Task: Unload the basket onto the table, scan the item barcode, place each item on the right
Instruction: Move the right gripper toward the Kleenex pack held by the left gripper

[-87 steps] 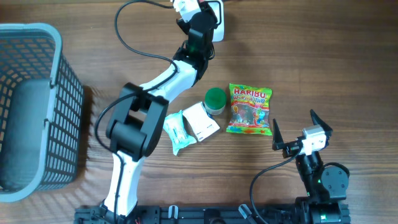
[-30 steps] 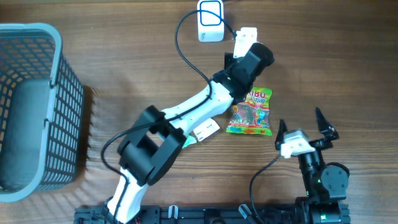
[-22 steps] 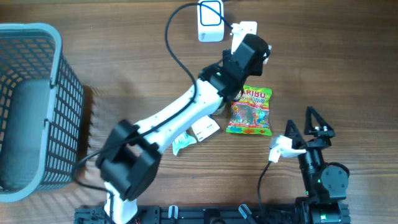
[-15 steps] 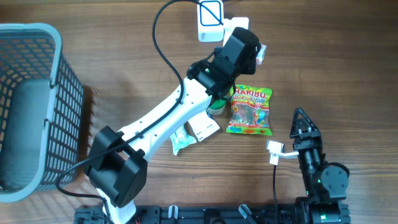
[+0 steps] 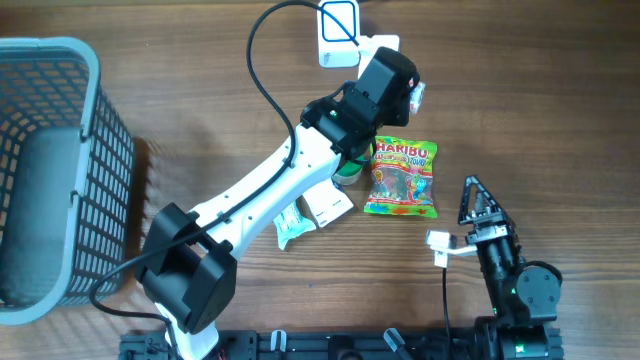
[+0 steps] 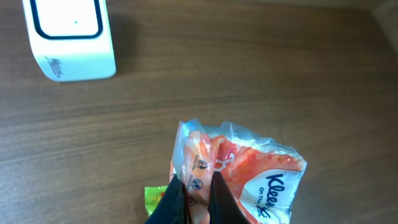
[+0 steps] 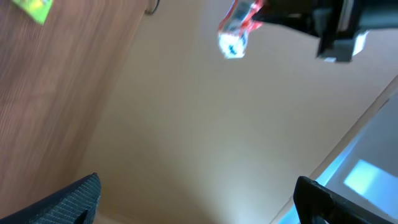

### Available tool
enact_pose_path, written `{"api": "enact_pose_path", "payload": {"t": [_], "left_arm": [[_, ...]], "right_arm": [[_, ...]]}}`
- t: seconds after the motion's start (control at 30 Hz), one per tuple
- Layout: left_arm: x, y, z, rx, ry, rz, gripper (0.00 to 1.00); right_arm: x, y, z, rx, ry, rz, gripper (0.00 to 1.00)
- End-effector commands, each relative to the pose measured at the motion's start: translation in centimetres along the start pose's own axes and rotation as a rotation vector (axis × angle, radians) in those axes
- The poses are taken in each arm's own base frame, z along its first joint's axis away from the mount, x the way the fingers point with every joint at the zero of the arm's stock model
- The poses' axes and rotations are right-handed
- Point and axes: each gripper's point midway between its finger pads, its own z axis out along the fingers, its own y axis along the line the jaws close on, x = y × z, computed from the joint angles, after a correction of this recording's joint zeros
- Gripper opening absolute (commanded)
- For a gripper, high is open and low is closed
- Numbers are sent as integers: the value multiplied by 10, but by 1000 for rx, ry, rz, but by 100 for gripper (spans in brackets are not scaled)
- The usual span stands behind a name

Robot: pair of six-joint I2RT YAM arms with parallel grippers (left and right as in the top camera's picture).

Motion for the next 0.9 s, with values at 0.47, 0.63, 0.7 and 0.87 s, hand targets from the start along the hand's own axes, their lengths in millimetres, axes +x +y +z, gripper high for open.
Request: {"api": "enact_pose_path", "payload": {"t": [0.47, 0.63, 0.7, 0.87], "left_arm": [[24, -30, -3, 264, 174, 32, 4], [23, -28, -1, 259, 172, 28, 4], [21, -23, 0, 253, 168, 22, 4], [6, 2, 5, 218, 150, -22, 4]], "right_arm": [[-132, 22, -26, -278, -740, 778, 100], [-147, 4, -42, -272, -915, 886, 99], [-148, 1, -43, -298, -927, 959, 100], [-136, -5, -31, -501, -804, 1462, 100]]}}
